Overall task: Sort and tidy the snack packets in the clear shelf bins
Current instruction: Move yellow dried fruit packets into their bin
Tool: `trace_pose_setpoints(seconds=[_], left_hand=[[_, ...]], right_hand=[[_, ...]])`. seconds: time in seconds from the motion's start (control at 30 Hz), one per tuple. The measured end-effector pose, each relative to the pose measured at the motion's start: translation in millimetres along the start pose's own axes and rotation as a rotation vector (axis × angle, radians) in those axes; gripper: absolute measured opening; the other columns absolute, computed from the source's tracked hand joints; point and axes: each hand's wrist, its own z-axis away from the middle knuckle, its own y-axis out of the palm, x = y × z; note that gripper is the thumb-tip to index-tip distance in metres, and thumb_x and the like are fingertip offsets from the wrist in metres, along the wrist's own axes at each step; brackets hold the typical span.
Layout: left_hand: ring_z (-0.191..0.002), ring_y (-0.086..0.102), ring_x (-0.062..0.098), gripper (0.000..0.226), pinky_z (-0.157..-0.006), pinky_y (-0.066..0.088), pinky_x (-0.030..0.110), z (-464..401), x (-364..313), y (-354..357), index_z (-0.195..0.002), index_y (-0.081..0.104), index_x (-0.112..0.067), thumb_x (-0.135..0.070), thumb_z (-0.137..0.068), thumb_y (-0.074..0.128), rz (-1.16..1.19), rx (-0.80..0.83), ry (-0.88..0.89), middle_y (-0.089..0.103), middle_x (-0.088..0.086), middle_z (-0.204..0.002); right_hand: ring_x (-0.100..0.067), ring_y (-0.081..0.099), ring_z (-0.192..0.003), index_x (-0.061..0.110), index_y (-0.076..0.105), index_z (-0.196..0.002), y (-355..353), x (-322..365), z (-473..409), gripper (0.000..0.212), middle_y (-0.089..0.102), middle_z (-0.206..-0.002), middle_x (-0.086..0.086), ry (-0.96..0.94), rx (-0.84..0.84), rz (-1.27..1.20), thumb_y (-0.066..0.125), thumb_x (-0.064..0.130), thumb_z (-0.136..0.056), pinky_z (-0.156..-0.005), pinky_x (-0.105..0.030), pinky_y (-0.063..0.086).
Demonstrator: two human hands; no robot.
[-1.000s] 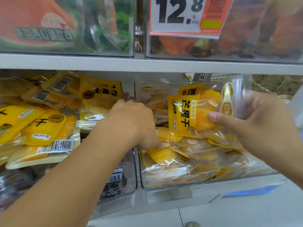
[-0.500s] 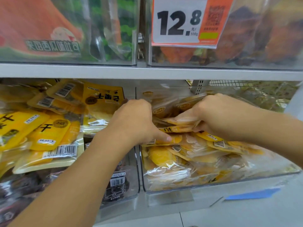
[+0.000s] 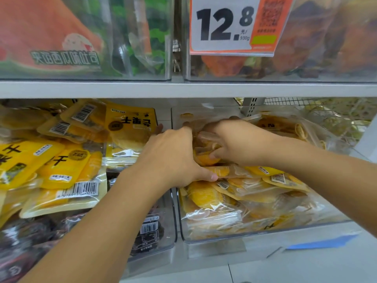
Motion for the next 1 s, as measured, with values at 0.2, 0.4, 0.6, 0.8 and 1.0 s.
trace_pose_setpoints(seconds=[0.2,0.4,0.6,0.8,1.0], left_hand=[[-0.106,0.059,0.022,0.076,-0.077,0.046,0.033,1.4,-0.1,1.7,-0.122,0.053,-0.037,-0.073,-0.061,0.079,0.106,-0.111,0.018,0.064,-0.008,-0.114],[-0.081,0.05,0.022,0.014,-0.066,0.039,0.032,0.3,0.5,5.7,-0.096,0.067,-0.031,-0.043,-0.09,0.071,-0.003,-0.204,-0.005,0.064,-0.002,-0.097],[-0.089,0.057,0.028,0.022,-0.068,0.04,0.035,-2.1,-1.7,4.5,-0.114,0.064,-0.025,-0.029,-0.093,0.07,-0.089,-0.222,-0.043,0.063,0.005,-0.107],[-0.085,0.055,0.026,0.042,-0.067,0.048,0.034,-7.0,1.2,-7.2,-0.112,0.065,-0.025,-0.004,-0.076,0.07,-0.072,-0.099,-0.056,0.058,0.004,-0.1],[-0.093,0.062,0.023,0.019,-0.074,0.05,0.034,-5.4,11.3,-14.4,-0.104,0.072,-0.034,-0.034,-0.086,0.074,-0.071,-0.164,0.07,0.065,-0.001,-0.101]], right_hand=[[-0.016,0.06,-0.086,0.017,0.057,-0.111,14.0,21.4,-17.7,0.048,0.063,-0.097,0.002,0.02,-0.014,-0.08,0.082,0.028,-0.072,-0.069,-0.026,0.049],[-0.012,0.06,-0.11,0.035,0.05,-0.134,-17.9,-20.9,8.5,0.07,0.061,-0.126,0.011,0.123,0.252,-0.102,0.084,0.046,-0.073,-0.098,-0.033,0.049],[-0.016,0.061,-0.094,0.032,0.05,-0.132,-0.2,-24.9,14.8,0.07,0.064,-0.115,0.002,0.139,-0.094,-0.102,0.084,0.046,-0.073,-0.081,-0.033,0.053],[-0.007,0.063,-0.078,0.039,0.051,-0.129,17.5,-6.1,19.6,0.07,0.067,-0.102,0.01,0.01,-0.287,-0.269,0.089,0.029,-0.071,-0.081,-0.033,0.058],[-0.004,0.064,-0.068,0.037,0.028,-0.146,13.9,-1.8,20.1,0.094,0.053,-0.083,0.018,-0.09,-0.157,-0.172,0.085,0.013,-0.076,-0.066,-0.03,0.059]])
